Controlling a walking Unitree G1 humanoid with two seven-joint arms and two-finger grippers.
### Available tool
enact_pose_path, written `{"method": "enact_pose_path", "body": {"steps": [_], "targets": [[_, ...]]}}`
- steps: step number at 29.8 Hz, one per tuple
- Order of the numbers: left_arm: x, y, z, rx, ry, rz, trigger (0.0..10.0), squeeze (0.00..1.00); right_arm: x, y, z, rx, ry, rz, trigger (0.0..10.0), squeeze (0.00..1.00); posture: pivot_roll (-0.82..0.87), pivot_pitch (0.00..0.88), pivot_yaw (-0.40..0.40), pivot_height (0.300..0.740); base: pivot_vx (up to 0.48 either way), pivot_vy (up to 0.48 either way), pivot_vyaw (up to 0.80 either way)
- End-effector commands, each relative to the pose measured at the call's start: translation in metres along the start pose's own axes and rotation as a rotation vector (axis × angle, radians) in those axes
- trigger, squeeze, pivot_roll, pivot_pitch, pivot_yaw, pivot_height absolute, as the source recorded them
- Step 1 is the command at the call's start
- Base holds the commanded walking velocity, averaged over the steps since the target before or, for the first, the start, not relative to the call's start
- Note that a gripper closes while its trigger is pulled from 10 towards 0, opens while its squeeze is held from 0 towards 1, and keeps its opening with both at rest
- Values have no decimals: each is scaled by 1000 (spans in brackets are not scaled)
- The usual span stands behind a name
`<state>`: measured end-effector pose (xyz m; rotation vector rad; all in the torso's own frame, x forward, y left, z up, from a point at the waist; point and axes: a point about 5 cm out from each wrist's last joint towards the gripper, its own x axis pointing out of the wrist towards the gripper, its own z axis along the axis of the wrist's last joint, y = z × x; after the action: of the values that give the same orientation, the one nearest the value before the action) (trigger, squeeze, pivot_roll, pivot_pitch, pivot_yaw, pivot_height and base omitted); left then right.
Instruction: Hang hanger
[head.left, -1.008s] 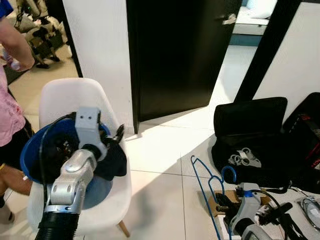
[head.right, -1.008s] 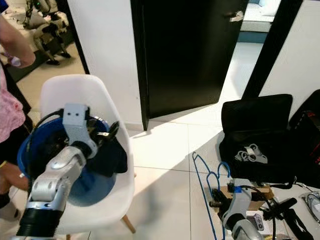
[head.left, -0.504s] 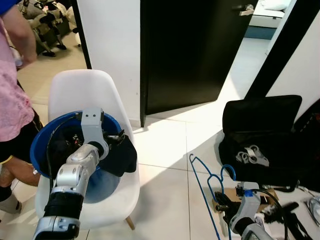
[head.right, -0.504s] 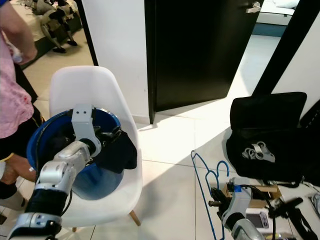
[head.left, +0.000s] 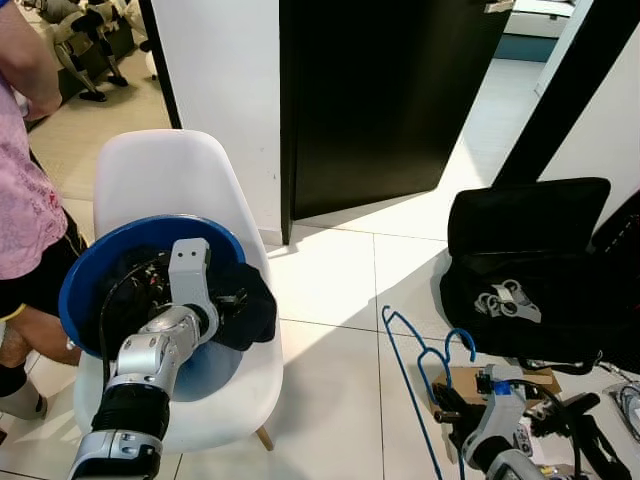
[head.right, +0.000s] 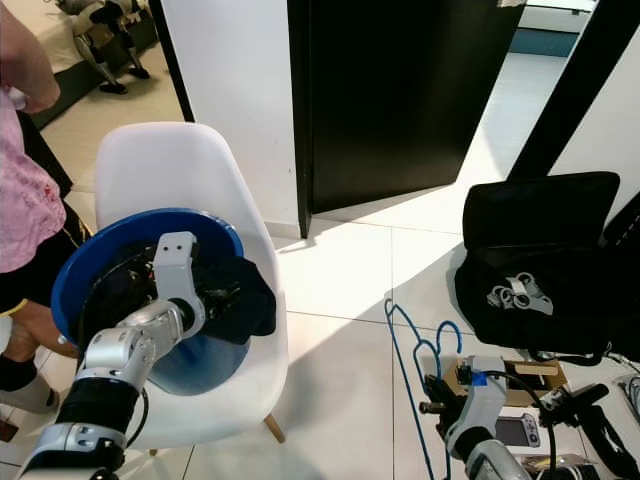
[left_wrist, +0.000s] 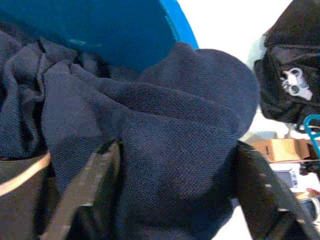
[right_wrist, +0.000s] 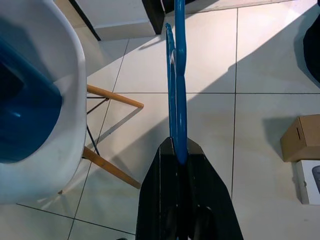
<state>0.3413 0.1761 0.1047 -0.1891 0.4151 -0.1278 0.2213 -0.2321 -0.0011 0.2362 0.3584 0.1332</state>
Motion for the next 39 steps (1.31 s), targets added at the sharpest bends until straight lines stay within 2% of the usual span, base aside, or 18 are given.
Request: {"method": "enact_pose_path", "body": {"steps": [1,7,14,18,20,22,26,27,28,29,31,32,33,34,35,36,38,39], "targets": [[0,9,-6,-14,28,36,0,0,-2,2,-5,19,22,-1,10000,0,-52,134,-48,740,0,0,0],[-2,14,4,5,-21,63,0,0,-3,2,-5,21,24,-2,10000,0,-51,131,-46,740,0,0,0],[-13,22,53,91,-224,147,0,0,-2,0,-6,27,37,-7,10000,0,-48,119,-45,740,0,0,0],[-17,26,66,104,-282,177,0,0,-2,0,-6,29,41,-8,10000,0,-47,116,-45,740,0,0,0],[-26,33,91,126,-386,239,0,0,-2,0,-6,30,42,-8,10000,0,-50,113,-44,740,0,0,0],[-30,35,100,137,-426,265,0,0,-2,0,-6,31,42,-9,10000,0,-50,113,-44,740,0,0,0],[-66,53,163,209,-693,422,0,0,-1,1,-5,33,40,-11,10000,0,-52,114,-42,740,0,0,0],[-66,53,163,209,-693,422,0,0,-1,1,-5,33,40,-11,10000,0,-52,114,-42,740,0,0,0],[-80,56,183,242,-773,463,0,0,-1,1,-4,33,39,-11,10000,0,-50,115,-41,740,0,0,0],[-80,56,183,242,-773,463,0,0,-1,1,-4,33,39,-11,10000,0,-50,115,-41,740,0,0,0],[-110,58,221,300,-929,546,0,0,0,2,-4,34,37,-12,10000,0,-50,115,-40,740,0,0,0],[-131,57,244,340,-1031,589,0,0,0,2,-3,34,36,-12,10000,0,-47,115,-41,740,0,0,0],[-131,57,244,340,-1031,589,0,0,0,2,-3,34,36,-12,10000,0,-47,115,-41,740,0,0,0],[-154,51,266,380,-1136,614,0,0,0,2,-3,35,35,-12,10000,0,-44,114,-40,740,0,0,0],[-168,47,278,404,-1201,627,0,0,0,2,-3,36,34,-12,10000,0,-44,114,-40,740,0,0,0],[-168,47,278,404,-1201,627,0,0,0,2,-3,36,34,-12,10000,0,-44,114,-40,740,0,0,0],[-190,31,297,489,-1316,643,0,0,1,3,-3,37,31,-14,10000,0,-41,113,-38,740,0,0,0],[-190,31,297,489,-1316,643,0,0,1,3,-3,37,31,-14,10000,0,-41,113,-38,740,0,0,0]]}}
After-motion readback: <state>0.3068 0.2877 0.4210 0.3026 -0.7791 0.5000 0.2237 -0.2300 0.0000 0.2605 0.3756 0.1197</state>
